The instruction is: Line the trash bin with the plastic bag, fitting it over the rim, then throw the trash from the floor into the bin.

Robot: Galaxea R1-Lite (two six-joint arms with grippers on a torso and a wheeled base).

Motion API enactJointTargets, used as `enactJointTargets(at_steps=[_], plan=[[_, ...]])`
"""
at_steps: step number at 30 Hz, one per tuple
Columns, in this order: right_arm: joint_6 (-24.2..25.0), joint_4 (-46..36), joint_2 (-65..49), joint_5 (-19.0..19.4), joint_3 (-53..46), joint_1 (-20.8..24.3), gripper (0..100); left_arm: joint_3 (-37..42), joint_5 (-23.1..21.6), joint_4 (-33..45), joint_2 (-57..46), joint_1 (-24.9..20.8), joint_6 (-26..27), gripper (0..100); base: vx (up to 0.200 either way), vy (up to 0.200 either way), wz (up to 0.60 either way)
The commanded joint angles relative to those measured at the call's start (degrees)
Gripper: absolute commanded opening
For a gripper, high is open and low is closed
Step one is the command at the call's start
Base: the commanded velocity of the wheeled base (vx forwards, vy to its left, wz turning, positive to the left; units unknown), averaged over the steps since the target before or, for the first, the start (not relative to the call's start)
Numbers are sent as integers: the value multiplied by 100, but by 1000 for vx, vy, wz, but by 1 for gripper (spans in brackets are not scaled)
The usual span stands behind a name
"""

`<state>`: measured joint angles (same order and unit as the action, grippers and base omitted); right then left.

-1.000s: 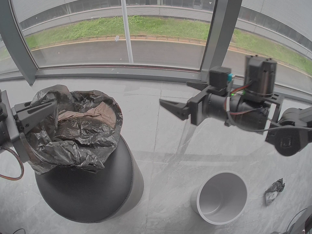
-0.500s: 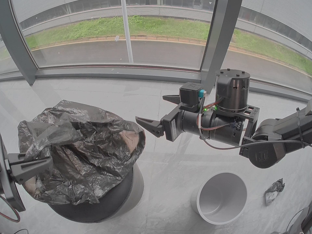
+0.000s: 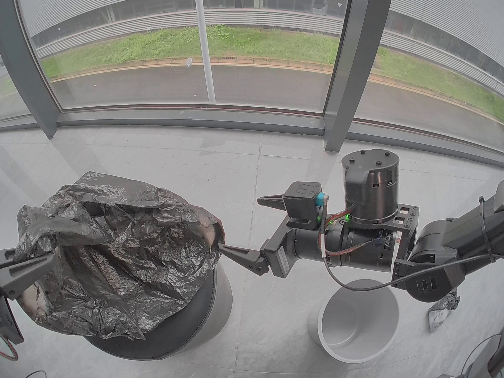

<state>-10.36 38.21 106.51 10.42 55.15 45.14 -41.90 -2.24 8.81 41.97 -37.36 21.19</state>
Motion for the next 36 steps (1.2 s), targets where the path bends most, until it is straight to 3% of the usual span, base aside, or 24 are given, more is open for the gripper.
enactJointTargets(at_steps=[1,5,8,36], plan=[[-18,29,37,-5,40,21,100,50,-4,24,-163,1,-1,0,0,0,0],[-10,20,256,74,400,12,100,85,-4,15,-189,1,-1,0,0,0,0],[-62,29,388,487,321,47,100,94,-13,15,-189,1,-1,0,0,0,0],[-212,741,1909,549,1947,-348,100,147,-66,-2,-251,-25,8,0,0,0,0]])
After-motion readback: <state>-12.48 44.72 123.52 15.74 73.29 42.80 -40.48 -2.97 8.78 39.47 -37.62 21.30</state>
